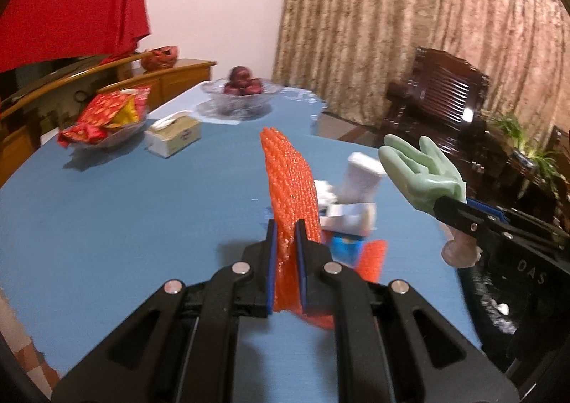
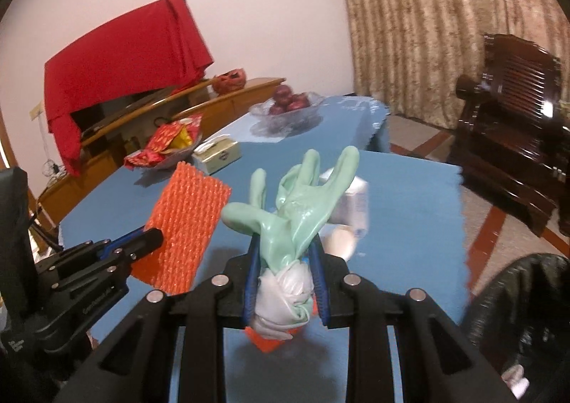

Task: Collect trash
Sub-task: 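Carry the orange sleeve and green glove over the black bin and open both tools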

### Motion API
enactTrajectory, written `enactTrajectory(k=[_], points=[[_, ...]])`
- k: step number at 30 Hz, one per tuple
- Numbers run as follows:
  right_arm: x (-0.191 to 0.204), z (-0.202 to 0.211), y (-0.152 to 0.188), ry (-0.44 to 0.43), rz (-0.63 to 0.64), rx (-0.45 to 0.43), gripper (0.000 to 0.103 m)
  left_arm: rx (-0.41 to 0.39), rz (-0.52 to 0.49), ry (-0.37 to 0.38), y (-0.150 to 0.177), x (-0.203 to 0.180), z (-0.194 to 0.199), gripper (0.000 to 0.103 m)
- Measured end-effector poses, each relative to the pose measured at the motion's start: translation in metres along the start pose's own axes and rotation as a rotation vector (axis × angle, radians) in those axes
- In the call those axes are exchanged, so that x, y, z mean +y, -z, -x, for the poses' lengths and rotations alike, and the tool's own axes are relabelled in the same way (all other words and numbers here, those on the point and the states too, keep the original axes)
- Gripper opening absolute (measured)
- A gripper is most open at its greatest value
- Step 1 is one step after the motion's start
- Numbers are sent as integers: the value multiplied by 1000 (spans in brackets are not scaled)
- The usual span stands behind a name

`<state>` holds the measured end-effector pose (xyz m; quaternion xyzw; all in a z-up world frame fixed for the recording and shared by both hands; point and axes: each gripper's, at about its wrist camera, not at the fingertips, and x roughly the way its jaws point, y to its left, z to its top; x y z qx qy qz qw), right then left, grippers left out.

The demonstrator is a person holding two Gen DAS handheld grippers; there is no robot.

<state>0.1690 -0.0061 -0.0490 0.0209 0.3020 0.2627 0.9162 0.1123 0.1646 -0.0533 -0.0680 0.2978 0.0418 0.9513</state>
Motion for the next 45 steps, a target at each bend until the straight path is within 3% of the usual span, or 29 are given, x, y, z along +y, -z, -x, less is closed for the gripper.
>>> enactTrajectory(k=[17,30,42,45], points=[[-123,103,30,215,-127,-72,26,10,-172,248,9,-155,-3,9],[-217,156,77,395,-240,-53,26,60,-294,394,34,-261,-25,9],[-264,171,105,488,-308,-19,26,99,-357,485,54,-320,-48,9],[-268,170,109,503,-303,-3,27,118,-357,500,58,-326,-53,14]])
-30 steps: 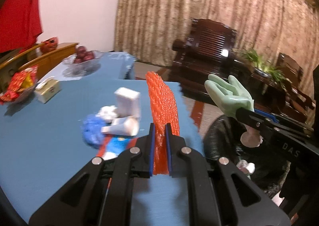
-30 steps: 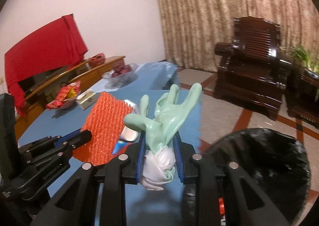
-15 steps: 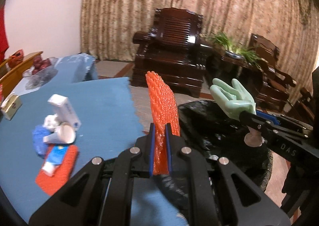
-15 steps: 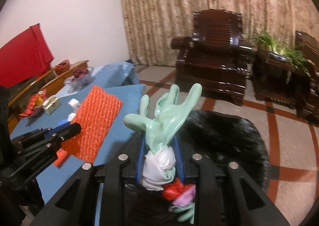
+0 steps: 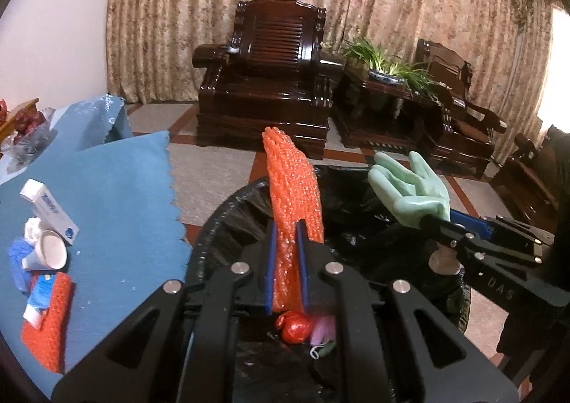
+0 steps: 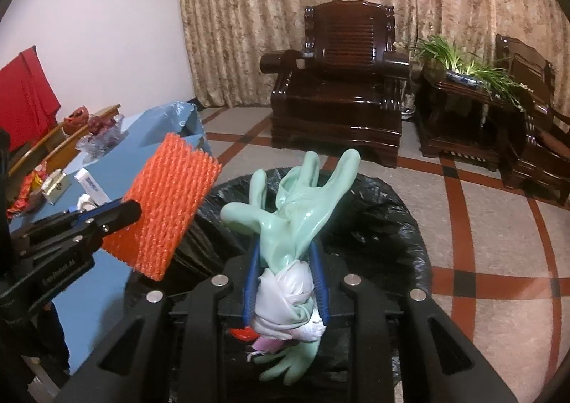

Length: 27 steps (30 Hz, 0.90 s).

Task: Collect trash
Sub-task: 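Carry the orange sleeve and green glove over the black bin and open both tools, then move both tools back to the table toward the second orange foam sleeve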

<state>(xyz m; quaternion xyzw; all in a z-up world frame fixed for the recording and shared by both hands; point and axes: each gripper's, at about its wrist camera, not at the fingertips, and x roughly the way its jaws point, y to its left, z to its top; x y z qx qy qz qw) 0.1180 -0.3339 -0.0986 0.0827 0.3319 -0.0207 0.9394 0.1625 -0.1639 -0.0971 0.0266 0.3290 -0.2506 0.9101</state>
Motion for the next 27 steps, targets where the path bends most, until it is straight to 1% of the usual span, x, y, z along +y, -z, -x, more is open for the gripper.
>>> enactTrajectory(k=[1,3,5,6,7,8,10,11,12,13,14,15,18,20,27], points=[[-1,0,2,3,0,4,29,12,2,18,1,0,-3,18],[-5,-3,5,12,2,19,31,15,0,18,1,1,-5,39],[-6,-6,8,17,2,36,33,17,1,21,2,1,-6,45],[-7,-6,10,22,3,39,44,17,1,18,1,0,-6,50],[-7,-6,11,33,3,34,51,16,3,11,1,1,-5,51],[-7,-5,12,37,5,30,54,13,7,4,2,3,-4,54],[-4,-3,13,45,6,26,73,6,16,-11,4,9,0,60],[-3,-1,14,52,4,18,78,0,22,-22,5,13,4,67],[-3,0,14,56,3,11,86,-7,28,-36,6,19,9,74],[0,3,14,58,0,-1,92,-16,33,-53,8,26,16,77],[0,5,14,56,-2,-6,96,-24,36,-68,10,33,22,82],[4,8,14,50,-6,-18,97,-28,38,-80,10,37,26,86],[13,13,10,15,-15,-29,97,-44,59,-127,12,59,45,90],[21,15,6,-1,-12,-37,97,-53,77,-155,14,72,57,90],[71,15,-2,-91,47,-59,97,-86,153,-281,28,123,103,91]])
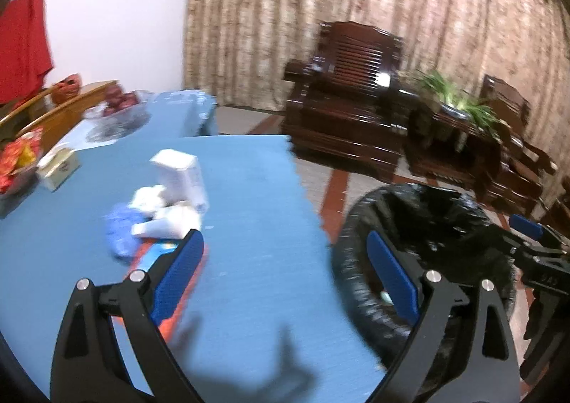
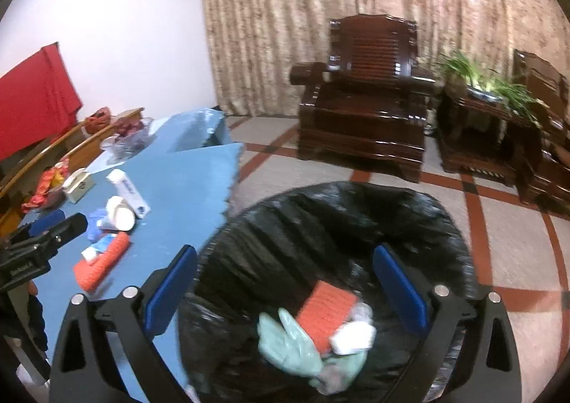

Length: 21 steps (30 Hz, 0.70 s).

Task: Collect trash
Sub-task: 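Move both tools back to the table toward the second orange foam sleeve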

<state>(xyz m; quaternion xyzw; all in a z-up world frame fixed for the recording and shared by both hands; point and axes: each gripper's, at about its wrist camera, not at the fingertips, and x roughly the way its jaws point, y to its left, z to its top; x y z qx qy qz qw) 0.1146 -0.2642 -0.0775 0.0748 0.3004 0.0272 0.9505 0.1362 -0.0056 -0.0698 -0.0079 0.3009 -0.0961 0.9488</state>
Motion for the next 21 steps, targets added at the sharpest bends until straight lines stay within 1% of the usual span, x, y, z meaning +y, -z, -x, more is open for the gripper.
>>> enactTrajectory(k=[4,10,15,16,17,21], points=[[32,-9,-4,-54,32,-1,97,-16,21,-83,4,36,15,91],[83,-27,-4,-129,87,8,97,-20,67,-182,9,89,30,90],[118,-45,0,-180,113,18,97,-6,94,-235,19,121,34,90],[127,-50,0,-192,121,21,97,0,98,-246,22,127,34,88],[134,-54,1,-201,127,25,97,9,102,-252,25,133,33,85],[159,-71,5,-230,148,43,97,34,126,-274,35,150,29,83]])
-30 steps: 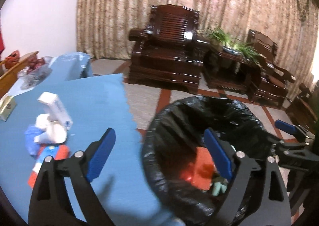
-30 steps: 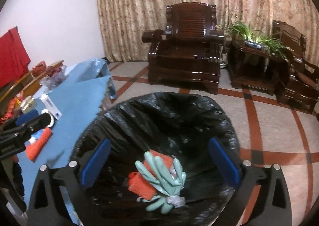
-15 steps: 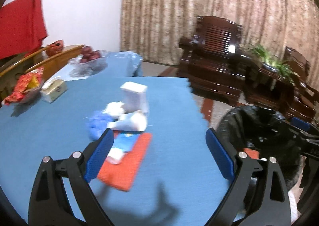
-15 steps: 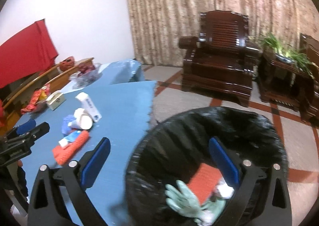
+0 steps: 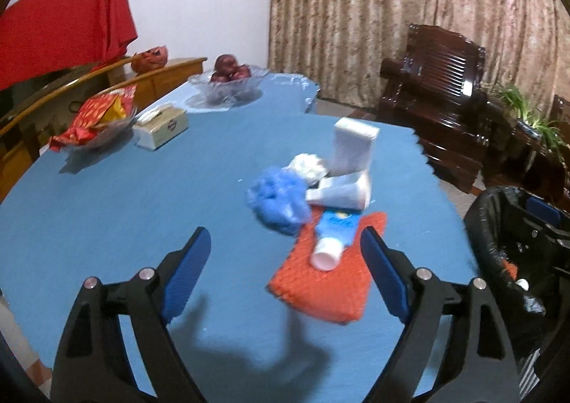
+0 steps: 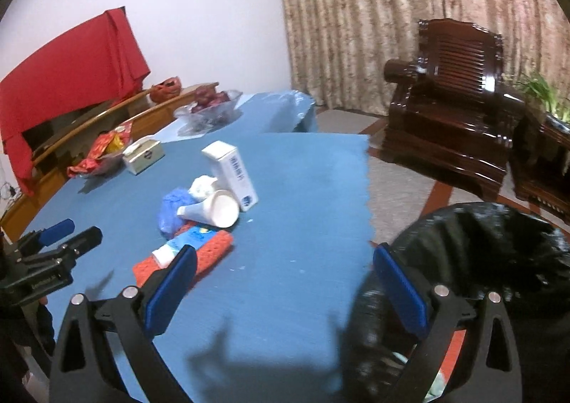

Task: Collect trash
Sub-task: 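Move both tools back to the table toward the second orange foam sleeve, then grasp the orange foam sleeve with the left tool and lift it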

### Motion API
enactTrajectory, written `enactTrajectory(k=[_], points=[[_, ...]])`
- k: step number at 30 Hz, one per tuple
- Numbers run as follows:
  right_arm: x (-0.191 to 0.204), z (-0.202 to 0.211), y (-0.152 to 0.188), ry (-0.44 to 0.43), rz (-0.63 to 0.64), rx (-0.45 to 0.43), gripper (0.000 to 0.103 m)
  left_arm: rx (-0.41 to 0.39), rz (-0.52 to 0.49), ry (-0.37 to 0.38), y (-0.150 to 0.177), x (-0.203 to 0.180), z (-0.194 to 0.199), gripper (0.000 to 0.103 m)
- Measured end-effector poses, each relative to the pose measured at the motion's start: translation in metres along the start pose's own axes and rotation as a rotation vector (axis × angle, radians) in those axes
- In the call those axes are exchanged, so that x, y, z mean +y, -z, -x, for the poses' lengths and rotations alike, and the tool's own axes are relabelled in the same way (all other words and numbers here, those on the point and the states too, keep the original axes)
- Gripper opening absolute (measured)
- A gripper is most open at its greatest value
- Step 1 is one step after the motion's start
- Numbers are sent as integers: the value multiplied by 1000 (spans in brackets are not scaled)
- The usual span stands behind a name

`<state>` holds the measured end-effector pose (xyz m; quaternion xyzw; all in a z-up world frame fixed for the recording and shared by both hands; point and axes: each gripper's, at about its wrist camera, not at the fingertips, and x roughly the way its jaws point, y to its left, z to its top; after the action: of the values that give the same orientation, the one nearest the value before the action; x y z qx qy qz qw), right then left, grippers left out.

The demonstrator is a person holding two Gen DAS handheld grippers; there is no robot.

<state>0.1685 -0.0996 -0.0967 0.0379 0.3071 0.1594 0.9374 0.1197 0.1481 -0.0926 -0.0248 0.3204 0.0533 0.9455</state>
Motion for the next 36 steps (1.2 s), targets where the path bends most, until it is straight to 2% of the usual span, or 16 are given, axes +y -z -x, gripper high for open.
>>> enactTrajectory(k=[7,16,26,28,29,31,32,36], points=[[26,-38,8,-25,21,53,96,71,13,-17,14,15,-26,78],[31,-67,19,-26,41,108,86,148,16,-11,32,19,-61,70],[30,-83,22,-37,57,140,79,216,40,51,39,14,-90,67],[31,-84,21,-39,61,141,78,223,60,81,39,15,-92,62],[32,-84,21,-39,63,140,78,230,77,106,39,17,-94,56],[32,-85,20,-39,66,141,78,238,110,166,39,18,-95,40],[33,-85,20,-40,67,141,78,240,124,199,40,18,-95,28],[37,-84,18,-43,74,138,78,229,132,227,41,12,-91,13]])
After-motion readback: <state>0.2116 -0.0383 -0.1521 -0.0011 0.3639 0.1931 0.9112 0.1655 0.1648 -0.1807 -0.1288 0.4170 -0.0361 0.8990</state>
